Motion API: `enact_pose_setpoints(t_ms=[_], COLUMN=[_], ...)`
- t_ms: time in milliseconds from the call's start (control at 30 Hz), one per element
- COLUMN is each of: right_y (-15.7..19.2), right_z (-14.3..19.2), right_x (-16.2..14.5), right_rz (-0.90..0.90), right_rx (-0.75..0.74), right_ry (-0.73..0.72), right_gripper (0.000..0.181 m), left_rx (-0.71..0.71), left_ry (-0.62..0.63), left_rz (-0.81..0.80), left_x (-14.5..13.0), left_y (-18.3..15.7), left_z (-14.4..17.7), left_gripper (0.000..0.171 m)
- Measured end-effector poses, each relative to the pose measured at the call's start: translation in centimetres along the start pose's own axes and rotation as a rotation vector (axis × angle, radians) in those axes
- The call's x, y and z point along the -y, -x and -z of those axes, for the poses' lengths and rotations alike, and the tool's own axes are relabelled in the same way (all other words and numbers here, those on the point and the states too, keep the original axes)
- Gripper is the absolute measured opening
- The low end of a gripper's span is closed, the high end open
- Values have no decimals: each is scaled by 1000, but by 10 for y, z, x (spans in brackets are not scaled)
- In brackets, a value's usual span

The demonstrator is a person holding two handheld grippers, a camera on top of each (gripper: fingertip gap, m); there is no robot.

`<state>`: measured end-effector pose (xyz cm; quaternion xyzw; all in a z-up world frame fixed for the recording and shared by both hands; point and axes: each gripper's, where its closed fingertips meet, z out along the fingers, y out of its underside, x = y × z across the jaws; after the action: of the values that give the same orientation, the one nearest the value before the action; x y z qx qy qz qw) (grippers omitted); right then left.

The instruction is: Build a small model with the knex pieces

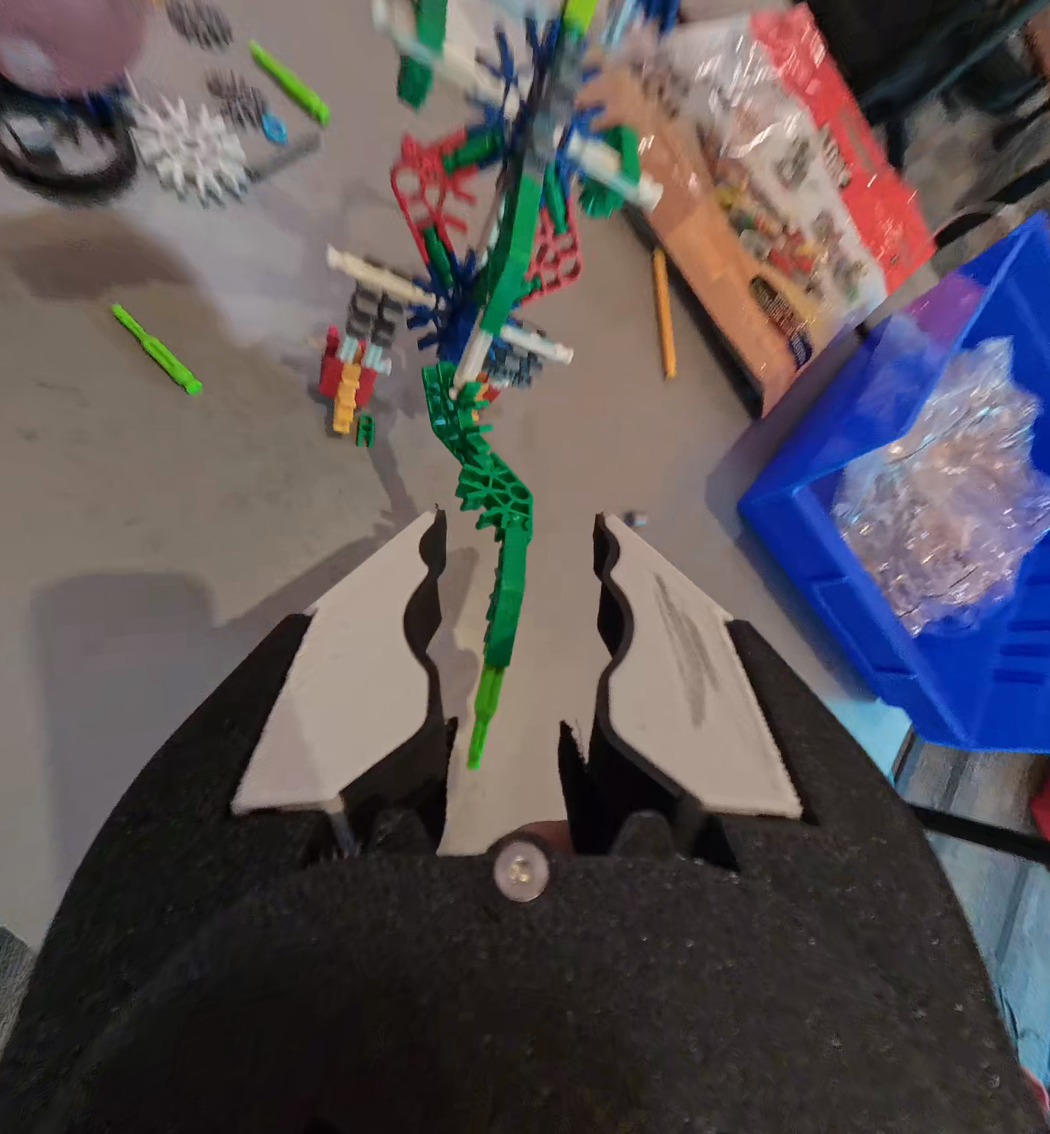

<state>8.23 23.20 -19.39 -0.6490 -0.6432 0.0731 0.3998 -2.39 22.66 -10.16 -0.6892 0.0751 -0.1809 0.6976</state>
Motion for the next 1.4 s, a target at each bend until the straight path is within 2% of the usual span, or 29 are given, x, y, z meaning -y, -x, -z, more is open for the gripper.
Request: enact_pose_setpoints(t_ms=[67, 167, 300, 467, 567, 633, 700, 767, 833, 933, 1167, 1300, 1333, 1367, 1400], right_y=[6, 8, 16, 18, 20, 21, 19, 15, 18, 32, 38, 43, 46, 46, 44], right_z=[-7, -13, -21, -4, 19, 26, 15, 3, -4, -14, -42, -57, -58, -59, -58], right_x=[-7, -14, -24, -23, -8, 3, -4, -16, -13, -6, 5, 6, 7, 6, 5], right_rz=[5, -14, -47, -62, -76, -81, -73, -64, -116, -139, -136, -153, -153, -149, -142], right_rx=[8, 4, 38, 56, 67, 67, 36, 4, 30, 123, 168, 215, 234, 231, 214], right_ry=[31, 47, 42, 9, -61, -106, -50, 9, -26, -62, -51, -31, -29, -21, -18], right_gripper=[44, 26, 13, 45, 50, 40, 25, 21, 5, 5, 4, 4, 7, 23, 29], left_rx=[-26, -47, -67, -36, -15, -4, 22, 30, 46, 69, 110, 117, 113, 121, 130], left_ry=[-6, -16, -18, -33, -35, -38, -43, -51, -53, -74, -100, -93, -93, -93, -92], left_rz=[85, 168, 171, 123, 90, 68, 42, 38, 25, -10, -43, -121, -109, -98, -98], left_x=[-1, -1, -1, 1, 0, 1, 1, 2, 2, 6, 12, 12, 12, 13, 14], left_y=[0, 0, -9, -11, -13, -13, -11, -9, -7, -2, 8, 5, 6, 10, 15], left_z=[2, 5, 4, 2, 3, 4, 5, 8, 12, 20, 31, 32, 32, 33, 34], left_gripper=[19, 19, 19, 19, 18, 18, 18, 18, 18, 17, 17, 17, 18, 18, 18])
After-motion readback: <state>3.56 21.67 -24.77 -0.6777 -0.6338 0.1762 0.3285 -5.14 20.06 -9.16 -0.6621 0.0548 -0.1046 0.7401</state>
